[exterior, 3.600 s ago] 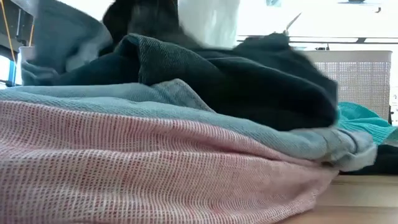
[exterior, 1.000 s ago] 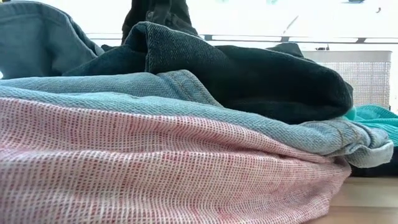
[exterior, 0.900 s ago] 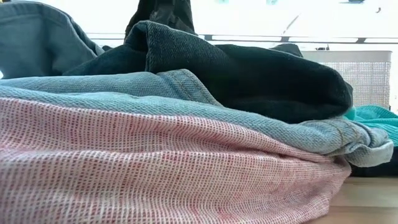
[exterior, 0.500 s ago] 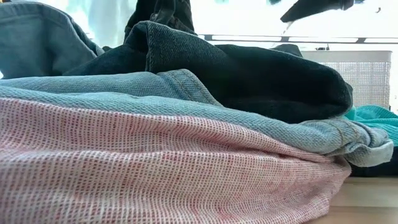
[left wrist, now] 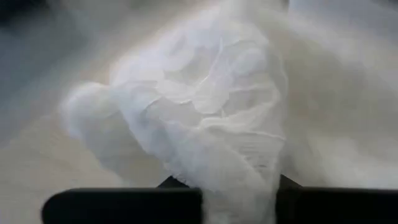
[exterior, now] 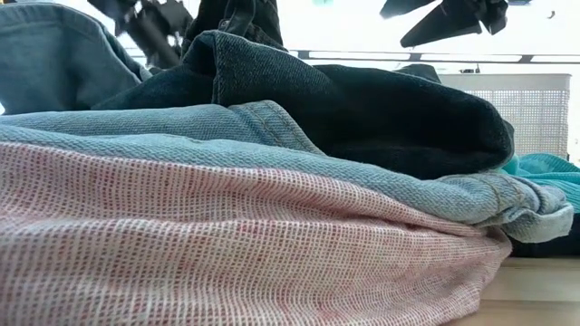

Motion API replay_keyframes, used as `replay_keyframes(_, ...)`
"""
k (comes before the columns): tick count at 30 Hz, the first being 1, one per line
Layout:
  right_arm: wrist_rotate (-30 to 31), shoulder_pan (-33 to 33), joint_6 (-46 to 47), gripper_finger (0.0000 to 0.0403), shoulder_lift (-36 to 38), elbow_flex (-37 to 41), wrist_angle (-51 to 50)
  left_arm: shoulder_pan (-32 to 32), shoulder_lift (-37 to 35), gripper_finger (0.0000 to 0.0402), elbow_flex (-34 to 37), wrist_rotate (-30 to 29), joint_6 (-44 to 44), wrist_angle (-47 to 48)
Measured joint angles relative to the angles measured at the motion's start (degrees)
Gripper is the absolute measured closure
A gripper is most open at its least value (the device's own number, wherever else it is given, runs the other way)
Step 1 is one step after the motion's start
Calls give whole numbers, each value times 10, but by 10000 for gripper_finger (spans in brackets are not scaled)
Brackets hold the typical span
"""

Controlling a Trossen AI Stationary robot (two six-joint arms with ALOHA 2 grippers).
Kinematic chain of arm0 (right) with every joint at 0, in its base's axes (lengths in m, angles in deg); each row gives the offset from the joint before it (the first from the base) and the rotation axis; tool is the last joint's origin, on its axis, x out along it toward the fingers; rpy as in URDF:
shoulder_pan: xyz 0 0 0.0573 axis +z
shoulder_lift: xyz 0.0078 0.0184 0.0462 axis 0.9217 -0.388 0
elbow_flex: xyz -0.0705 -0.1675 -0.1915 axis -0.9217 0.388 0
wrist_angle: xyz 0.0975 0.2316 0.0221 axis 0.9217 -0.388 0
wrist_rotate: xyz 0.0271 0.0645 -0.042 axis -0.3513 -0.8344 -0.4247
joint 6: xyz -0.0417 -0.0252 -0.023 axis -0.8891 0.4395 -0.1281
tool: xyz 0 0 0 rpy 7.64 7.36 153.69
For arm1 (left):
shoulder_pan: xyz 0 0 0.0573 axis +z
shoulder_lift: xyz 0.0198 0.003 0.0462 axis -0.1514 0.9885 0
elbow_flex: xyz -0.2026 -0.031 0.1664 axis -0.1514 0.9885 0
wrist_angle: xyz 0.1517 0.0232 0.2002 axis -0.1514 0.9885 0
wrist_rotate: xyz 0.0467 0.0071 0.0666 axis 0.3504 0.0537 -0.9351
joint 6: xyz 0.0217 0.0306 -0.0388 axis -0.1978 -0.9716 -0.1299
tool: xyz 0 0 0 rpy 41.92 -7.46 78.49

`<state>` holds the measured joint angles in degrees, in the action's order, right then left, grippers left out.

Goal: Sort clothes
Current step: Put the white dress into the left white bin

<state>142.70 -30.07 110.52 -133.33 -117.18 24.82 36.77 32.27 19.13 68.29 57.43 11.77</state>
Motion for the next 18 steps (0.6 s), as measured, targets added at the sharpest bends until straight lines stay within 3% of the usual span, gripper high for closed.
replay_keyframes(2, 0, 0, 0, 112, 0, 0, 0, 17, 27, 358, 12, 37, 8, 23)
replay_keyframes(5, 1, 0, 0, 112, 0, 0, 0, 39, 58, 310, 5, 46, 13, 74)
replay_keyframes(12, 1, 0, 0, 112, 0, 0, -1, 100, 62, 195, -121, 45, -2, 244)
replay_keyframes(18, 1, 0, -10, 112, 0, 0, -2, 100, 24, 167, -237, 47, -3, 277)
